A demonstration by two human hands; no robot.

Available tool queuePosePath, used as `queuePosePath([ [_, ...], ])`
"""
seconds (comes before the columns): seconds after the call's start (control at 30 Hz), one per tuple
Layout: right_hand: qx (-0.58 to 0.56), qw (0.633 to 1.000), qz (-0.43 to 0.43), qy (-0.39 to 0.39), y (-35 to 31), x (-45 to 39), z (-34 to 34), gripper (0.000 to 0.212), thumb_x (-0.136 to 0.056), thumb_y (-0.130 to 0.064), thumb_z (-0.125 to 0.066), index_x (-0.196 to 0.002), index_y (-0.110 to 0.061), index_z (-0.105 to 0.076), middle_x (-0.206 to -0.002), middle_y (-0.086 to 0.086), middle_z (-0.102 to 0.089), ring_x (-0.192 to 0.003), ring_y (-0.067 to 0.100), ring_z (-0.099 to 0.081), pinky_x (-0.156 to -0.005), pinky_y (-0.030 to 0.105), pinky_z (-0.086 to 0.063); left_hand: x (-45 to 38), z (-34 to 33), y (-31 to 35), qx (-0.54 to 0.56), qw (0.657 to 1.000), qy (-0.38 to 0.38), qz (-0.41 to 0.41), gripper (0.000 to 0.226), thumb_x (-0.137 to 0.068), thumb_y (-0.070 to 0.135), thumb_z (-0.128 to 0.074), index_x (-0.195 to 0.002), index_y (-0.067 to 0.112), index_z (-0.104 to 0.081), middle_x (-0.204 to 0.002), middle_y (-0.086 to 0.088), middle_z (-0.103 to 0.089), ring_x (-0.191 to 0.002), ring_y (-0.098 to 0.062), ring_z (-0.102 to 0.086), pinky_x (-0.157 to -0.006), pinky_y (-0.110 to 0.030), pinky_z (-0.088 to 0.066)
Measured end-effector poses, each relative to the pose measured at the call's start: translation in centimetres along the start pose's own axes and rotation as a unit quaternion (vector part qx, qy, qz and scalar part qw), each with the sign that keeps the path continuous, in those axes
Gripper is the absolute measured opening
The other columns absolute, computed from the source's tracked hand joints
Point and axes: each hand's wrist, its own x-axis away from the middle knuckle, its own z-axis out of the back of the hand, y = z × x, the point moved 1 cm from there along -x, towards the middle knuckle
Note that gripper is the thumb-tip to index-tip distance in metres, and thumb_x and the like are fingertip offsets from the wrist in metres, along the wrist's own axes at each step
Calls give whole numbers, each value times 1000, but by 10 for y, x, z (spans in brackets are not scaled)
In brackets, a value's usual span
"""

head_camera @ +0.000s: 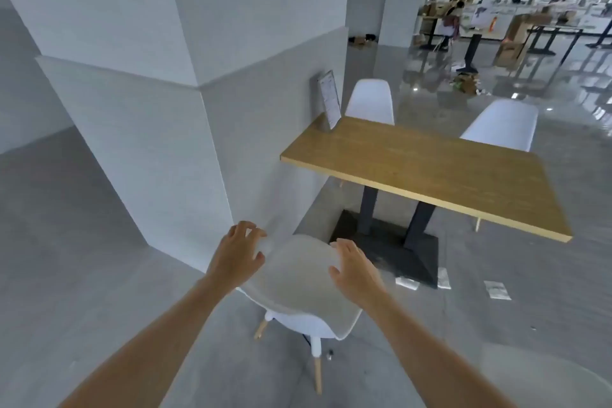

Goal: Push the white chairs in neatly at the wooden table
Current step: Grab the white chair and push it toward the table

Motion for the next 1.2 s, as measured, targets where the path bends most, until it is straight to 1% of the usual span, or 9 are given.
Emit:
queuePosePath([
  [0.13,-18,994,-59,-88,-4,-1,-47,47,-92,-20,-48,-138,-15,-41,-144,1,-38,-129,21,-41,-108,30,-29,2,-43,-35,64,987,-98,111,43,-83,22,-57,-125,18,-56,-133,-4,-47,-122,-23,-47,-100,-30,-41],
  [0.4,-103,951,-222,-187,-21,-46,-166,39,-92,-23,-46,-128,-10,-56,-135,10,-51,-127,24,-46,-103,25,-33,-30,-112,-105,214,911,-224,271,41,-84,20,-57,-125,15,-56,-130,-13,-49,-109,-27,-58,-88,-28,-44],
  [0.57,-186,915,-323,-155,-28,-51,-225,28,-91,-21,-46,-95,-7,-70,-107,14,-67,-103,29,-62,-74,24,-37,-58,-148,-146,311,850,-197,377,64,-69,29,-58,-129,9,-52,-126,-15,-53,-102,-33,-62,-87,-39,-53],
  [0.67,-207,892,-396,-71,-30,-46,-234,24,-91,-22,-49,-102,-9,-65,-126,9,-51,-110,26,-58,-77,20,-32,-68,-153,-143,383,791,-177,444,34,-83,11,-59,-116,5,-50,-110,-16,-54,-92,-31,-58,-59,-35,-52],
  [0.77,-306,777,-550,-2,-26,-46,-239,56,-85,-23,-59,-133,-4,-39,-142,12,-34,-119,30,-49,-86,29,-38,-68,-172,-143,516,650,-200,520,21,-91,4,-52,-110,7,-43,-98,-17,-53,-77,-28,-53,-38,-25,-48],
  [0.87,-600,524,-600,78,-20,-52,-251,47,-80,-8,-68,-121,-1,-47,-121,22,-56,-93,33,-58,-64,33,-53,-61,-180,-146,571,576,-215,544,24,-91,9,-53,-113,8,-45,-86,-12,-56,-74,-24,-54,-36,-22,-50],
  [0.9,-656,467,-586,91,-19,-55,-254,40,-81,-2,-65,-118,-3,-50,-115,21,-60,-90,34,-59,-57,31,-55,-60,-181,-146,582,561,-218,548,26,-91,9,-53,-115,8,-44,-88,-12,-56,-76,-25,-55,-36,-24,-51],
  [1.03,-676,421,-592,124,-16,-66,-262,36,-77,14,-54,-111,0,-53,-90,18,-58,-75,32,-55,-54,33,-46,-69,-184,-148,607,544,-210,540,35,-90,0,-48,-123,10,-42,-93,-13,-56,-82,-29,-55,-40,-31,-54],
  [1.2,-686,392,-598,135,0,-71,-257,44,-74,17,-51,-115,1,-50,-100,21,-58,-84,36,-55,-64,38,-49,-70,-184,-135,637,535,-184,523,36,-88,-7,-46,-120,8,-45,-95,-12,-59,-84,-29,-56,-43,-30,-55],
])
